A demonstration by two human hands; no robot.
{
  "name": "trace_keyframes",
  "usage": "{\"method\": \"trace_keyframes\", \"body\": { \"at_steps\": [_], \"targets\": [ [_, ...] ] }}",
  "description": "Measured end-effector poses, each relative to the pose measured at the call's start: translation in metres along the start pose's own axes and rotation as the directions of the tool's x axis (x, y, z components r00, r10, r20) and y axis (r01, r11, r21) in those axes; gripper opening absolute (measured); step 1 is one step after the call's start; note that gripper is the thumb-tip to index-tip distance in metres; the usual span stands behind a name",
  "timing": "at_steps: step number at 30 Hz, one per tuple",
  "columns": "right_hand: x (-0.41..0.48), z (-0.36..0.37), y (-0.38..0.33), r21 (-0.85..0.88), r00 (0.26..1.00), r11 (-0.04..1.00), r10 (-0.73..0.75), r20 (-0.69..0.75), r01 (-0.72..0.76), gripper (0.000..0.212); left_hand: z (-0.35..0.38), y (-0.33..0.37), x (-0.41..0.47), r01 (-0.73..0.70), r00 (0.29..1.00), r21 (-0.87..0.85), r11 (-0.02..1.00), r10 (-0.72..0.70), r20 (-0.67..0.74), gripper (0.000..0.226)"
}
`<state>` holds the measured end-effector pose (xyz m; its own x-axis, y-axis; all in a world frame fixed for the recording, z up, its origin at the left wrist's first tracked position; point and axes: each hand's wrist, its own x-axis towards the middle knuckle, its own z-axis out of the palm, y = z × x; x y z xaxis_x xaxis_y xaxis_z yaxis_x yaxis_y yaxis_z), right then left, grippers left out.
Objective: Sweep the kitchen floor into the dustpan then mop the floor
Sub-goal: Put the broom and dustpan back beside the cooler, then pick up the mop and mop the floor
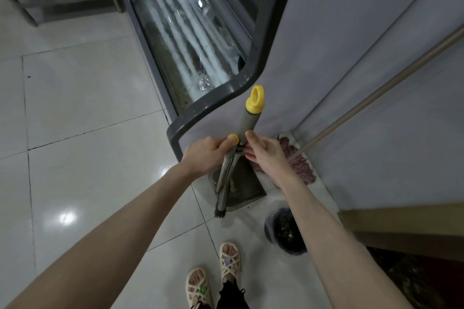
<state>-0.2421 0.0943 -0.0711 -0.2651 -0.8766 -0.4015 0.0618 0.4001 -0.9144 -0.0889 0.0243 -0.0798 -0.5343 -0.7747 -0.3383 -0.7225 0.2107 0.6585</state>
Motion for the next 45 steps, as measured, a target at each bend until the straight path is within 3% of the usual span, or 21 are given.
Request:
{"method": "trace_keyframes", "body": {
  "at_steps": [2,5,8,10,15,21,33,45],
  "targets": [
    [-0.008,-0.002,-0.007,-0.015,0.999,0.999,0.047,-0.009,-0.047,0.035,-0.002,0.007,-0.004,-0.033,0.999,0.003,0.999,0.033,0.0,0.064],
    [-0.019,-0.002,-0.011,0.035,0.995,0.994,0.099,0.001,-0.099,0.019,-0.004,0.01,-0.008,-0.073,0.995,0.033,0.997,0.075,-0.062,0.052],
    [-0.031,-0.008,-0.018,0.048,0.993,0.995,0.089,-0.079,-0.086,0.05,-0.011,0.011,-0.018,-0.065,0.993,0.07,0.995,0.072,-0.089,0.041],
    [-0.037,-0.014,-0.024,0.047,0.985,0.994,0.107,-0.138,-0.102,0.056,-0.016,0.015,-0.026,-0.079,0.989,0.06,0.995,0.086,-0.123,0.038],
    [-0.054,-0.037,-0.041,0.063,0.964,0.995,0.085,-0.25,-0.071,0.043,-0.016,0.045,-0.049,-0.123,0.981,-0.009,0.992,0.12,-0.151,0.032],
    [-0.071,-0.085,-0.056,0.11,0.923,0.993,0.073,-0.377,-0.033,0.024,0.016,0.105,-0.056,-0.147,0.987,-0.135,0.98,0.136,-0.09,0.031],
    [-0.092,-0.26,-0.091,0.123,0.835,0.99,0.017,-0.551,0.061,0.023,0.06,0.265,0.021,-0.177,0.982,-0.221,0.959,0.156,-0.107,0.032],
    [-0.021,-0.366,-0.1,0.161,0.81,0.985,0.048,-0.584,0.057,0.016,0.094,0.33,0.14,-0.162,0.987,-0.184,0.969,0.163,-0.01,0.029]
  ]
}}
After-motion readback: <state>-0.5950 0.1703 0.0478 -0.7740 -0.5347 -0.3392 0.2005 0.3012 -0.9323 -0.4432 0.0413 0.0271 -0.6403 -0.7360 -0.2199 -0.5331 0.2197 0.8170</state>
